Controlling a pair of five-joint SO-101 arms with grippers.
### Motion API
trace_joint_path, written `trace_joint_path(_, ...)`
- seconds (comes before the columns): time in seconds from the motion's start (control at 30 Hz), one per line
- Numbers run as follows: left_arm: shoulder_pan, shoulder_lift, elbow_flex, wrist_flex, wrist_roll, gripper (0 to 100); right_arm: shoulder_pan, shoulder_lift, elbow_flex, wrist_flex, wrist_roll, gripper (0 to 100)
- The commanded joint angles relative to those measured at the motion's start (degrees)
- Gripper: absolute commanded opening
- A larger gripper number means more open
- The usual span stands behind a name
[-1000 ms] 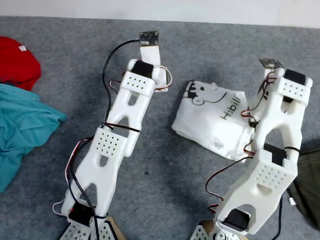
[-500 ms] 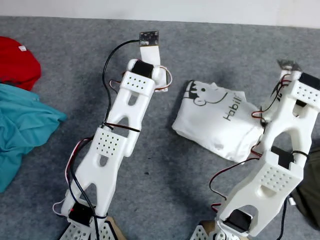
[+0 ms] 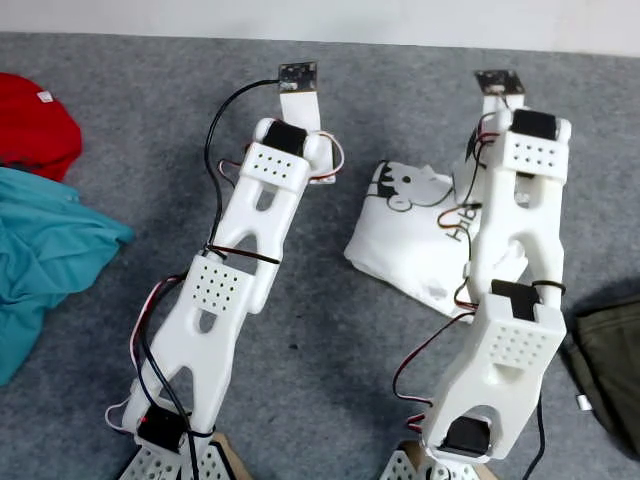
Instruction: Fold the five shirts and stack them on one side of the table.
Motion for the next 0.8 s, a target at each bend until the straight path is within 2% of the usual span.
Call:
trace_joint_path(0.0,-0.9,-0.9,-1.6,-0.6,0.2,1,-0.1,-3.8,3.2,-5.1,-0.8,0.5)
trace_joint_path(0.2,-1.3,-0.9,-1.6,-0.6,0.2,1,-0.1,-3.8,6.8,-14.5,-1.1,0.5)
trace_joint_path(0.57,-1.5,-0.8,-1.6,-0.9,0.2,1,-0.1,-3.7,10.5,-24.7,-1.1,0.6)
trace_joint_path(0.77,-1.5,-0.8,-1.6,-0.9,0.2,1,0.4,-4.4,10.0,-24.9,-1.1,0.9)
